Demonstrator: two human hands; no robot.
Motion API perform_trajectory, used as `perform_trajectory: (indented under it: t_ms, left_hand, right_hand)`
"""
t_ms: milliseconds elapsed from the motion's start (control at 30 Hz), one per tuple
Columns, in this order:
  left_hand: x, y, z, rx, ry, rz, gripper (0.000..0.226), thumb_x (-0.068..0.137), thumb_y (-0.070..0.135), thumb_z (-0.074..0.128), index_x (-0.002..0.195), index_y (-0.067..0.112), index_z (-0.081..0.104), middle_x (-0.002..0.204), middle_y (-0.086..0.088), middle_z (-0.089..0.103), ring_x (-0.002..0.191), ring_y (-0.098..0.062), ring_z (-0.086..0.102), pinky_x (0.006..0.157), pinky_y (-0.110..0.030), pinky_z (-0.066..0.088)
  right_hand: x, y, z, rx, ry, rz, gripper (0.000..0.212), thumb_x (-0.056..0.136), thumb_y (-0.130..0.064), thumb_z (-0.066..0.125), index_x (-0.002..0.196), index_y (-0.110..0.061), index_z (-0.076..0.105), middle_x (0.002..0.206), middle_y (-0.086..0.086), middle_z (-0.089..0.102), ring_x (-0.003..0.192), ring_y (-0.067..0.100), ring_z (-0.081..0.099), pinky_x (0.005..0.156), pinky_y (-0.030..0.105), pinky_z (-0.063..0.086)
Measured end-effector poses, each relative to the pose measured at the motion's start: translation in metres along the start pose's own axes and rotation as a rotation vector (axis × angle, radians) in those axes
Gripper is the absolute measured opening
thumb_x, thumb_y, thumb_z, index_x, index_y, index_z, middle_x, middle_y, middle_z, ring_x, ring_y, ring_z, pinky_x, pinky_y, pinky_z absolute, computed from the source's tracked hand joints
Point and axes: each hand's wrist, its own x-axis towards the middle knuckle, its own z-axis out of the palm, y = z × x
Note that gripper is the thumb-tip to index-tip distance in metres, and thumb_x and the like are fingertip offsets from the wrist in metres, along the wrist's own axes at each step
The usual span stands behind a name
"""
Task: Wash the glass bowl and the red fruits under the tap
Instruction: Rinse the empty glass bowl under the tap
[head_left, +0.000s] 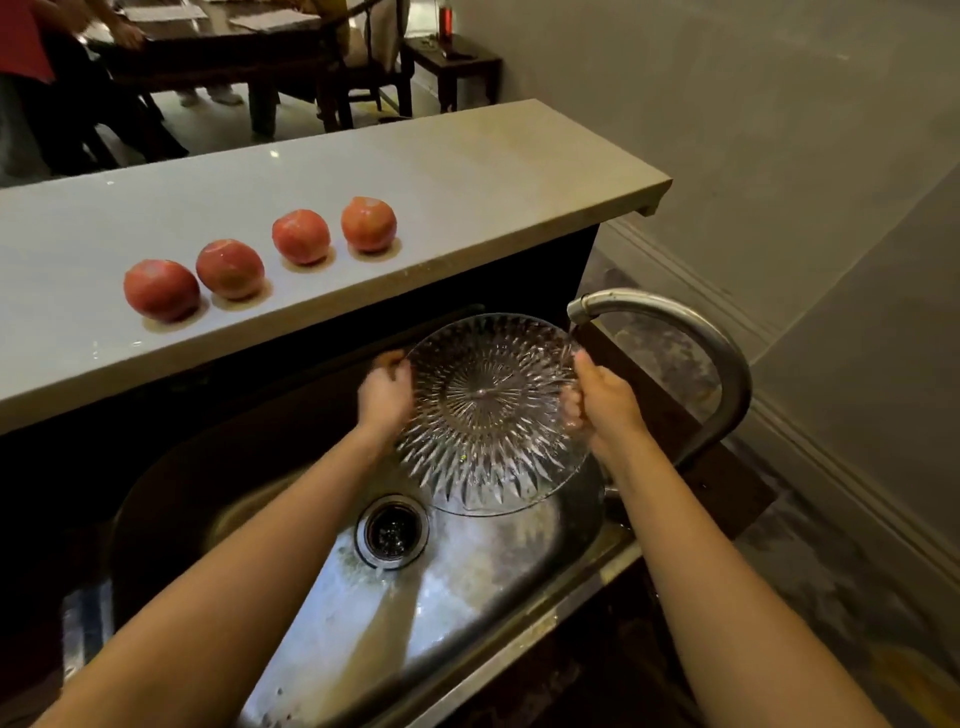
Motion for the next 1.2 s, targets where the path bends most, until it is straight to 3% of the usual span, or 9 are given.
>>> perform_trajectory:
  t_ms: [67,133,267,433,600,767,867,1067,1200]
  left_hand:
    - [-0.012,-0.002,0.015,0.404,-0.013,0.107,0.052,0.097,0.044,0.031,0.13,0.006,0.045,0.121,-0.017,0.055,0.115,-0.033,0.053,0.094,-0.043,0.046]
    - [-0.037,-0.005,0.032,0.51,-0.075,0.242,0.064,0.094,0.054,0.025,0.146,0.018,0.02,0.154,-0.01,0.023,0.141,-0.029,0.021,0.114,-0.051,0.023]
    - [-0.086,0.01,0.078,0.54,-0.296,0.665,0.059,0.094,0.049,0.017,0.148,0.028,0.005,0.157,0.005,-0.004,0.142,-0.009,-0.012,0.116,-0.044,-0.008]
    - [-0.054,0.072,0.104,0.554,-0.318,0.711,0.051,0.098,0.038,0.022,0.147,0.024,0.021,0.157,0.002,0.016,0.145,-0.011,0.004,0.116,-0.044,-0.005]
    - [0.002,0.08,0.092,0.529,-0.307,0.639,0.047,0.097,0.045,0.023,0.132,0.025,0.048,0.138,0.0,0.051,0.127,-0.019,0.045,0.106,-0.043,0.036]
    - [-0.017,0.006,0.046,0.489,-0.296,0.368,0.056,0.098,0.046,0.022,0.147,0.021,0.015,0.157,-0.003,0.013,0.145,-0.019,0.012,0.118,-0.039,0.014]
    - [-0.081,-0.018,0.054,0.494,-0.292,0.545,0.058,0.095,0.049,0.014,0.146,0.026,0.003,0.156,0.006,-0.003,0.144,-0.009,-0.006,0.119,-0.038,-0.002]
    - [-0.065,0.065,0.1,0.532,-0.32,0.75,0.049,0.098,0.033,0.02,0.146,0.022,0.022,0.156,-0.002,0.021,0.145,-0.014,0.009,0.119,-0.04,0.0]
    - [-0.005,0.083,0.101,0.609,-0.312,0.637,0.048,0.099,0.04,0.018,0.14,0.022,0.036,0.148,-0.003,0.038,0.137,-0.02,0.033,0.114,-0.045,0.024]
  right_hand:
    - [-0.003,-0.007,-0.002,0.039,0.046,-0.016,0.035,0.098,-0.035,0.041,0.069,-0.015,0.04,0.052,0.0,0.041,0.04,0.011,0.036,0.038,0.022,0.028]
    - [-0.003,-0.013,-0.006,0.051,0.087,-0.038,0.04,0.098,-0.039,0.038,0.065,-0.016,0.042,0.047,-0.002,0.044,0.036,0.009,0.037,0.037,0.022,0.028]
    - [-0.006,-0.018,-0.002,0.11,0.193,-0.048,0.04,0.097,-0.042,0.037,0.07,-0.014,0.047,0.049,0.001,0.047,0.038,0.012,0.042,0.037,0.022,0.033]
    - [-0.018,-0.018,-0.003,0.112,0.251,-0.023,0.036,0.096,-0.042,0.039,0.087,-0.015,0.062,0.076,0.012,0.066,0.067,0.025,0.066,0.059,0.035,0.055]
    - [-0.025,-0.016,-0.001,0.212,0.164,-0.04,0.036,0.098,-0.038,0.038,0.076,-0.014,0.054,0.055,0.001,0.052,0.041,0.012,0.045,0.039,0.023,0.037]
    - [-0.02,-0.015,-0.003,0.256,0.206,-0.068,0.039,0.099,-0.037,0.035,0.067,-0.016,0.042,0.042,-0.005,0.044,0.033,0.01,0.036,0.033,0.021,0.032]
    - [-0.012,-0.018,-0.002,0.26,0.272,-0.073,0.041,0.098,-0.038,0.035,0.065,-0.015,0.043,0.045,-0.004,0.045,0.033,0.008,0.039,0.036,0.021,0.035]
    - [-0.019,-0.016,0.003,0.185,0.214,-0.056,0.034,0.098,-0.038,0.037,0.087,-0.018,0.061,0.068,-0.001,0.067,0.058,0.011,0.065,0.049,0.022,0.05]
    - [-0.026,-0.019,0.003,0.332,0.163,-0.079,0.037,0.1,-0.033,0.034,0.069,-0.014,0.04,0.046,-0.003,0.042,0.036,0.01,0.037,0.034,0.02,0.032]
